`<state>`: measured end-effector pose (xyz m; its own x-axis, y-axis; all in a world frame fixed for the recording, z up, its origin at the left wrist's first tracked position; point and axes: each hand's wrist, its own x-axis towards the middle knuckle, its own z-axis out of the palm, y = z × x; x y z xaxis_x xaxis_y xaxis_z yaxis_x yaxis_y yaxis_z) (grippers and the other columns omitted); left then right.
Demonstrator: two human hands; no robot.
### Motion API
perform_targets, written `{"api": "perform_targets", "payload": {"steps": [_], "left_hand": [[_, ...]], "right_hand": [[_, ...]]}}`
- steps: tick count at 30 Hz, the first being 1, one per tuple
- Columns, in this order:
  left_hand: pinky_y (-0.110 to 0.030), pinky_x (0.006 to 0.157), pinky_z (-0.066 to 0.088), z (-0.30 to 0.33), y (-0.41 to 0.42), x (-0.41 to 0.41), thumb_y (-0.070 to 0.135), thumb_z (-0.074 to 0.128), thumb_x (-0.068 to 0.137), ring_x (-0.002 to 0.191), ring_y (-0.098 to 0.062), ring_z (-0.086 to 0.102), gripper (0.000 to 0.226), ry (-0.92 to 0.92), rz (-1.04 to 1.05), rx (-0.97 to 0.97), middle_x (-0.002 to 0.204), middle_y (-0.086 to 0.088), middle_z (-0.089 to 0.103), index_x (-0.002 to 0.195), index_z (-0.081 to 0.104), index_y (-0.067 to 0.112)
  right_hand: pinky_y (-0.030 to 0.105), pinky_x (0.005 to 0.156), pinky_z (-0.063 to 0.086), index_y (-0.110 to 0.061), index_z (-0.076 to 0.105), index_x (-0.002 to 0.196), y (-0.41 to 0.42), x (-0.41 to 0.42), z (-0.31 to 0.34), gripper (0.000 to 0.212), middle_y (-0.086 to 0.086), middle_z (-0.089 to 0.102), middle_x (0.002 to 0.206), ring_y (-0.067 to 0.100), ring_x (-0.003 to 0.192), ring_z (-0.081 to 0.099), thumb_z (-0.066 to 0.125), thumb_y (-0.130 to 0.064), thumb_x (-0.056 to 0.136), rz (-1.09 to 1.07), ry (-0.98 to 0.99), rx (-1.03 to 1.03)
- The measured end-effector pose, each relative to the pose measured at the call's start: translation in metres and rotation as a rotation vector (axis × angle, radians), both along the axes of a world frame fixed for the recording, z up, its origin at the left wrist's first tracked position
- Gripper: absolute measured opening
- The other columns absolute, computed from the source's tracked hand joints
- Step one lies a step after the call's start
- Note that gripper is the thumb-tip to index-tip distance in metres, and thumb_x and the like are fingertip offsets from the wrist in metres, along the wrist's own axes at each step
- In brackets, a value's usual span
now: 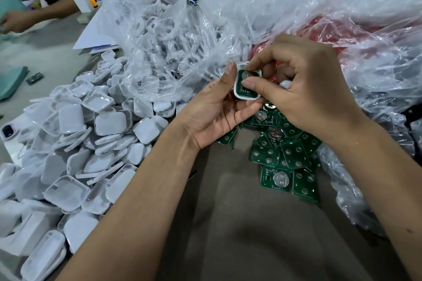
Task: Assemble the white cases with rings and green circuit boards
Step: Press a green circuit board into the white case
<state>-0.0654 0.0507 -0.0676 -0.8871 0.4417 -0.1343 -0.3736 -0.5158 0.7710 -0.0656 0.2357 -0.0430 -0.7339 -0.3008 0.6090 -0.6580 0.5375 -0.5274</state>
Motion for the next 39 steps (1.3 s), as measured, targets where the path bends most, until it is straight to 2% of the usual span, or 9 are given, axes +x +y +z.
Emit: {"api": "perform_targets", "payload": {"steps": [7, 12, 18, 22, 26, 30, 34, 39], "left_hand": [[-0.023, 0.065, 0.062, 0.0007, -0.0002, 0.0003, 0.046, 0.065, 0.078, 0.079, -0.016, 0.076, 0.051, 0.004, -0.013, 0.004, 0.094, -0.010, 0.075, 0.108, 0.067, 0.006], [-0.023, 0.065, 0.062, -0.0001, -0.0001, 0.0000, 0.046, 0.064, 0.077, 0.078, -0.016, 0.076, 0.050, -0.006, -0.014, 0.014, 0.094, -0.010, 0.076, 0.106, 0.070, 0.006], [-0.023, 0.064, 0.062, -0.0007, -0.0001, -0.0006, 0.047, 0.065, 0.077, 0.078, -0.016, 0.076, 0.046, -0.019, -0.019, 0.024, 0.094, -0.011, 0.076, 0.097, 0.077, 0.007], [-0.023, 0.064, 0.062, -0.0007, 0.0006, -0.0012, 0.047, 0.067, 0.076, 0.079, -0.016, 0.076, 0.048, -0.015, -0.018, 0.022, 0.095, -0.010, 0.076, 0.099, 0.076, 0.007], [-0.023, 0.064, 0.062, -0.0001, 0.0001, -0.0007, 0.047, 0.066, 0.076, 0.079, -0.017, 0.076, 0.049, -0.017, -0.019, 0.030, 0.094, -0.011, 0.076, 0.102, 0.073, 0.006], [-0.023, 0.064, 0.062, 0.0009, -0.0003, 0.0006, 0.047, 0.063, 0.078, 0.078, -0.016, 0.076, 0.050, -0.016, -0.020, 0.022, 0.092, -0.010, 0.076, 0.103, 0.070, 0.005], [-0.023, 0.062, 0.062, 0.0026, 0.0000, 0.0017, 0.047, 0.064, 0.076, 0.075, -0.016, 0.076, 0.046, -0.023, -0.022, 0.012, 0.089, -0.009, 0.075, 0.096, 0.076, 0.007], [-0.022, 0.062, 0.061, 0.0035, 0.0002, 0.0021, 0.048, 0.061, 0.076, 0.073, -0.015, 0.075, 0.053, -0.012, -0.038, -0.001, 0.088, -0.008, 0.074, 0.108, 0.065, 0.005]], "right_hand": [[0.004, 0.062, 0.036, -0.010, 0.076, 0.097, -0.0012, 0.0022, 0.0023, 0.017, -0.005, 0.061, 0.084, -0.009, 0.063, 0.053, 0.084, -0.021, 0.087, 0.004, 0.012, -0.009], [0.003, 0.061, 0.037, -0.007, 0.076, 0.097, -0.0025, 0.0033, 0.0042, 0.016, -0.011, 0.057, 0.083, -0.008, 0.065, 0.055, 0.084, -0.018, 0.087, 0.009, 0.003, -0.014], [0.006, 0.060, 0.036, -0.008, 0.076, 0.096, -0.0016, 0.0051, 0.0048, 0.017, -0.003, 0.061, 0.082, -0.005, 0.063, 0.053, 0.084, -0.020, 0.087, 0.017, 0.000, -0.010], [0.005, 0.061, 0.036, -0.007, 0.077, 0.096, -0.0018, 0.0050, 0.0050, 0.017, -0.007, 0.059, 0.081, -0.006, 0.063, 0.054, 0.085, -0.019, 0.086, 0.017, 0.000, -0.022], [0.007, 0.061, 0.037, -0.009, 0.078, 0.096, -0.0019, 0.0057, 0.0060, 0.018, 0.000, 0.063, 0.079, -0.005, 0.060, 0.050, 0.085, -0.022, 0.087, 0.016, 0.010, -0.027], [0.012, 0.059, 0.040, -0.010, 0.078, 0.096, -0.0011, 0.0066, 0.0069, 0.017, 0.000, 0.063, 0.077, -0.005, 0.059, 0.050, 0.084, -0.023, 0.087, 0.024, 0.017, -0.028], [0.015, 0.058, 0.042, -0.010, 0.077, 0.097, -0.0003, 0.0063, 0.0078, 0.016, -0.001, 0.062, 0.077, -0.004, 0.060, 0.050, 0.084, -0.022, 0.088, 0.035, 0.013, -0.021], [0.018, 0.060, 0.044, -0.010, 0.077, 0.098, -0.0014, 0.0044, 0.0078, 0.017, -0.002, 0.061, 0.079, -0.006, 0.063, 0.048, 0.083, -0.022, 0.088, 0.031, 0.020, 0.000]]}}
